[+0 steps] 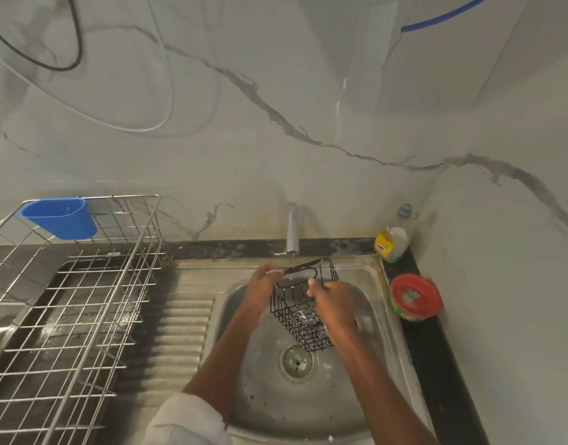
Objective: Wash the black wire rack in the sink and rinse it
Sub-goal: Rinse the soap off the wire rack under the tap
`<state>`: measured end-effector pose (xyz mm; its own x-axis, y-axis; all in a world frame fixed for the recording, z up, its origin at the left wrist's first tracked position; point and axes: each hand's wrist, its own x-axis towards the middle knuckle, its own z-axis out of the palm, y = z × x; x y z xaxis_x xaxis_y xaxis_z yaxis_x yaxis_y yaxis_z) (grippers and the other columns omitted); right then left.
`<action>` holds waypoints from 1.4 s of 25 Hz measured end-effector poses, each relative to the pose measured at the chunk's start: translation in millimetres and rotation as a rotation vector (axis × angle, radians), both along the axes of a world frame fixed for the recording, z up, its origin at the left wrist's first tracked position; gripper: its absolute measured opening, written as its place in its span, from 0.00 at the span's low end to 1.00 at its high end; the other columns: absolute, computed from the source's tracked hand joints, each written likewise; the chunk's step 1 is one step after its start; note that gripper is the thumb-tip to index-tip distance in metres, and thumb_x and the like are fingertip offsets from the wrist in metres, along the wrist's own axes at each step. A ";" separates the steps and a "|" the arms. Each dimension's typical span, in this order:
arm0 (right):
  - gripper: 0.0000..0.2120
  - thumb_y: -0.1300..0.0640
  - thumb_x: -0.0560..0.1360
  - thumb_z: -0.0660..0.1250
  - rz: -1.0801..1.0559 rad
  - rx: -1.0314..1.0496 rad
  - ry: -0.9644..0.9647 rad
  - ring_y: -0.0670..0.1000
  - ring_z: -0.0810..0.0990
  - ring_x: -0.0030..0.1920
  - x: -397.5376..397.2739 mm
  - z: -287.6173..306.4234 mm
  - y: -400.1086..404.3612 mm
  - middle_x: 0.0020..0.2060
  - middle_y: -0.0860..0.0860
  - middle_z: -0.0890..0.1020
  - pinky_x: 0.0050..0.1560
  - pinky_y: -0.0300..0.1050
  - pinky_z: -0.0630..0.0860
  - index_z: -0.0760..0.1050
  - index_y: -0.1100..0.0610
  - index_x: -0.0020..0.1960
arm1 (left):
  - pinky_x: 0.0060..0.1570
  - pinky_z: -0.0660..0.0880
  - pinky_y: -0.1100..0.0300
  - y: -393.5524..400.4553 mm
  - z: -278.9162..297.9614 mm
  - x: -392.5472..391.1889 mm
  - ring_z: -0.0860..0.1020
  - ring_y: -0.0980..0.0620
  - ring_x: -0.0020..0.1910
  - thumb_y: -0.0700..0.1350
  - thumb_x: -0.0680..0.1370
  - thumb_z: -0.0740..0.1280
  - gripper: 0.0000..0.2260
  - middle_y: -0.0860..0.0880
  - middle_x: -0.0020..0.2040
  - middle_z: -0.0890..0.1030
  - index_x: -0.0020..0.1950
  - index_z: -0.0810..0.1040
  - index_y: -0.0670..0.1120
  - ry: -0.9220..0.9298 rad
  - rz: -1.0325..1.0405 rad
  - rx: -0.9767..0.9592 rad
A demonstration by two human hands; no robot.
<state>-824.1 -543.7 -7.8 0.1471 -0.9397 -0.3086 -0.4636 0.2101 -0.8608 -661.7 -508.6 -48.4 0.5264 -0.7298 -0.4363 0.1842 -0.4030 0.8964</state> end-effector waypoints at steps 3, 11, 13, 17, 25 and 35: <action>0.12 0.51 0.81 0.68 0.080 0.039 0.005 0.45 0.75 0.28 7.0 -1.5 7.2 0.26 0.46 0.80 0.32 0.40 0.68 0.85 0.52 0.42 | 0.70 0.73 0.43 16.5 -18.1 -13.5 0.78 0.44 0.65 0.59 0.85 0.63 0.20 0.47 0.66 0.80 0.70 0.78 0.48 -0.021 0.108 0.110; 0.11 0.54 0.82 0.66 0.264 0.004 0.012 0.52 0.83 0.38 11.7 4.4 28.8 0.37 0.48 0.86 0.37 0.40 0.73 0.86 0.54 0.48 | 0.70 0.72 0.39 41.9 -26.8 -4.9 0.79 0.43 0.63 0.57 0.80 0.68 0.23 0.44 0.64 0.83 0.70 0.81 0.46 0.089 0.218 0.095; 0.12 0.52 0.82 0.66 0.226 -0.008 0.013 0.50 0.80 0.37 5.5 5.2 26.6 0.37 0.53 0.86 0.40 0.46 0.77 0.85 0.55 0.45 | 0.68 0.73 0.41 38.7 -16.7 -12.9 0.79 0.46 0.60 0.56 0.82 0.68 0.16 0.45 0.62 0.83 0.63 0.83 0.47 0.078 0.199 0.044; 0.11 0.52 0.82 0.67 0.148 -0.051 0.017 0.53 0.81 0.35 -11.3 9.5 17.8 0.35 0.52 0.86 0.40 0.46 0.77 0.85 0.54 0.45 | 0.70 0.70 0.42 30.7 -6.4 -30.9 0.76 0.45 0.67 0.56 0.85 0.66 0.18 0.47 0.67 0.80 0.69 0.80 0.47 0.057 0.161 -0.018; 0.16 0.53 0.81 0.67 0.105 -0.175 0.062 0.45 0.73 0.27 -21.5 18.0 14.9 0.27 0.46 0.79 0.32 0.43 0.67 0.81 0.55 0.36 | 0.72 0.73 0.36 14.8 -13.8 -36.8 0.80 0.45 0.67 0.70 0.78 0.63 0.31 0.47 0.66 0.84 0.69 0.81 0.49 0.046 0.089 -0.045; 0.08 0.54 0.80 0.68 -0.165 0.152 -0.280 0.57 0.85 0.50 -69.7 1.7 1.7 0.45 0.55 0.87 0.53 0.55 0.83 0.84 0.54 0.46 | 0.76 0.68 0.36 -53.8 16.2 -42.5 0.82 0.43 0.53 0.60 0.86 0.61 0.24 0.42 0.53 0.86 0.60 0.84 0.41 0.223 -0.052 0.089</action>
